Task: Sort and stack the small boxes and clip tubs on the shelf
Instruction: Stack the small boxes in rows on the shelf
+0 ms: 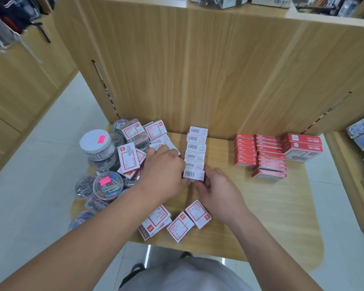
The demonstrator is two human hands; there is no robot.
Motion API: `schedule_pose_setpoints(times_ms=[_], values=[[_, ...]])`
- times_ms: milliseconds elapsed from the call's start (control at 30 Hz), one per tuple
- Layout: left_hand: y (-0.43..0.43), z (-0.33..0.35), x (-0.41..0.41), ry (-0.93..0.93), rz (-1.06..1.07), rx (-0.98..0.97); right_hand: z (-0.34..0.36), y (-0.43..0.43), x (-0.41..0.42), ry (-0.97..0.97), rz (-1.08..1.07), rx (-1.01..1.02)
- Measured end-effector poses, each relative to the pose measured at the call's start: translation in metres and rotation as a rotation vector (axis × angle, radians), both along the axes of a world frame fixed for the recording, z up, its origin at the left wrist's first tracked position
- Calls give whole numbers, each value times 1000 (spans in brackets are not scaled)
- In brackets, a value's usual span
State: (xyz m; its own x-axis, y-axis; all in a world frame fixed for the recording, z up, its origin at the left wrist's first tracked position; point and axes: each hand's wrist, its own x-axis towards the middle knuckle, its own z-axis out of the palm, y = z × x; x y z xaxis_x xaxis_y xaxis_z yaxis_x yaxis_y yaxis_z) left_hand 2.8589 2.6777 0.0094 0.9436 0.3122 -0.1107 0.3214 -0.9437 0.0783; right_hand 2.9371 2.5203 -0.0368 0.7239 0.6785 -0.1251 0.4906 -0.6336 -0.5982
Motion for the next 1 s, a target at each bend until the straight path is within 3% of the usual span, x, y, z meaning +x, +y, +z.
schedule_pose_setpoints(times_ms=[467, 567, 700, 1000], values=[[4, 7, -2, 3, -55, 21, 12, 0, -11, -60, -14, -6], [2, 20, -16, -126, -74, -10, 23, -20, -12, -65, -57, 5], [-12, 24, -59, -270, -148, -39, 30, -56, -31, 39, 4, -126], [-48, -6, -87, -117, -305, 127, -2, -68, -70, -6, -114, 46]])
